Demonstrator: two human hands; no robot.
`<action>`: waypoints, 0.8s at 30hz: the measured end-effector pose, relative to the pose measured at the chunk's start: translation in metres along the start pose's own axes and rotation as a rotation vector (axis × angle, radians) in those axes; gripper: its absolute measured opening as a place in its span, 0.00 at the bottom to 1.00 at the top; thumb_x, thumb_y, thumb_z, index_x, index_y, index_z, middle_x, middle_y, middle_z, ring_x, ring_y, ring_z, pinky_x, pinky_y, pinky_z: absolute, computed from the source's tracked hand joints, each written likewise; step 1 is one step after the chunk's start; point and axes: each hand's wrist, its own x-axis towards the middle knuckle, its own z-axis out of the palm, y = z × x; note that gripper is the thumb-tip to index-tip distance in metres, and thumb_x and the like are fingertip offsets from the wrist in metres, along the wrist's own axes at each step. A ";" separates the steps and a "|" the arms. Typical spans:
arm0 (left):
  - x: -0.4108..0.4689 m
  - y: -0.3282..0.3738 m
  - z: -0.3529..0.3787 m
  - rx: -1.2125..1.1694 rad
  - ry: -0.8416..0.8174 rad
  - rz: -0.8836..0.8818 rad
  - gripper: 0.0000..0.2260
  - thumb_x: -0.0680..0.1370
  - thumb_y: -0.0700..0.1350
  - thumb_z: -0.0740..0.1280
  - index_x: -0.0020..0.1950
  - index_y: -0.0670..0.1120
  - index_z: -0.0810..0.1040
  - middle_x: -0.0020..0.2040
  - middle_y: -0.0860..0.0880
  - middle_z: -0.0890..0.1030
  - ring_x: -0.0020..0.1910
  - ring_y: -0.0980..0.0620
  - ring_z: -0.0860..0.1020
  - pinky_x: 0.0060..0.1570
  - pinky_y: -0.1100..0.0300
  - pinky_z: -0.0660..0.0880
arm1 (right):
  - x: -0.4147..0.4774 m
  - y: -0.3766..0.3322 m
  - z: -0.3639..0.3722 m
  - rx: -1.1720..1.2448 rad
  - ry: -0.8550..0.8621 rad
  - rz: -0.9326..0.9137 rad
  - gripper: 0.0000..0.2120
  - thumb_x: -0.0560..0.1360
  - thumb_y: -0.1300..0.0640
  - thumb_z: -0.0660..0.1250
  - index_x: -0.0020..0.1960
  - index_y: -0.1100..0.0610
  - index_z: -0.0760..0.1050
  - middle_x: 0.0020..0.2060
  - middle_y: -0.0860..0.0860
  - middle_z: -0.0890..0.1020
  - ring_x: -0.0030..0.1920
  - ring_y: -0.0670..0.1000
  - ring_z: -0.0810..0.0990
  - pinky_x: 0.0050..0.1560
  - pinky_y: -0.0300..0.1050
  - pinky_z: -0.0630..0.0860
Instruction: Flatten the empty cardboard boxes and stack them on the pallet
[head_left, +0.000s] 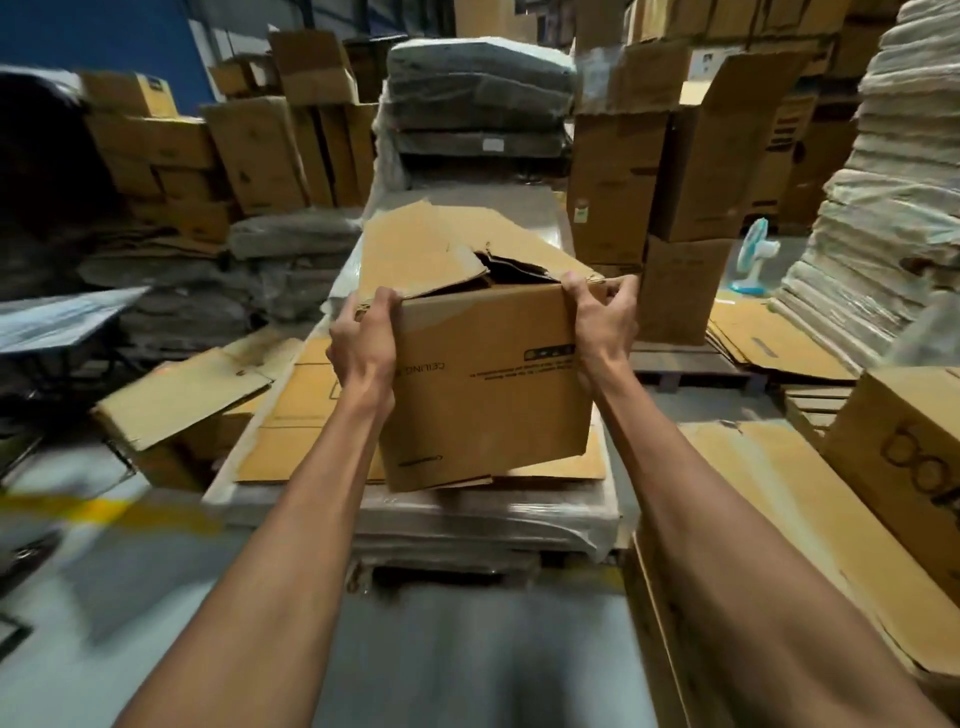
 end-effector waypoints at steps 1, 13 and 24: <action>0.009 -0.005 -0.012 0.007 -0.004 0.002 0.13 0.77 0.57 0.66 0.53 0.51 0.82 0.46 0.50 0.80 0.42 0.54 0.74 0.36 0.57 0.67 | -0.005 0.002 0.014 0.003 0.009 0.000 0.24 0.78 0.44 0.70 0.60 0.62 0.67 0.44 0.48 0.76 0.42 0.45 0.78 0.37 0.36 0.76; 0.106 -0.063 -0.032 -0.048 -0.101 -0.025 0.25 0.69 0.63 0.68 0.63 0.55 0.81 0.52 0.50 0.85 0.47 0.52 0.80 0.41 0.57 0.73 | 0.020 0.049 0.103 0.028 0.031 -0.041 0.20 0.77 0.45 0.72 0.52 0.56 0.65 0.43 0.48 0.76 0.43 0.49 0.79 0.47 0.52 0.83; 0.190 -0.115 0.011 0.029 -0.219 -0.002 0.27 0.71 0.64 0.70 0.68 0.59 0.78 0.60 0.50 0.83 0.59 0.47 0.79 0.53 0.50 0.74 | 0.055 0.130 0.140 0.099 0.136 0.040 0.19 0.77 0.45 0.73 0.52 0.56 0.67 0.44 0.48 0.79 0.45 0.49 0.79 0.45 0.45 0.80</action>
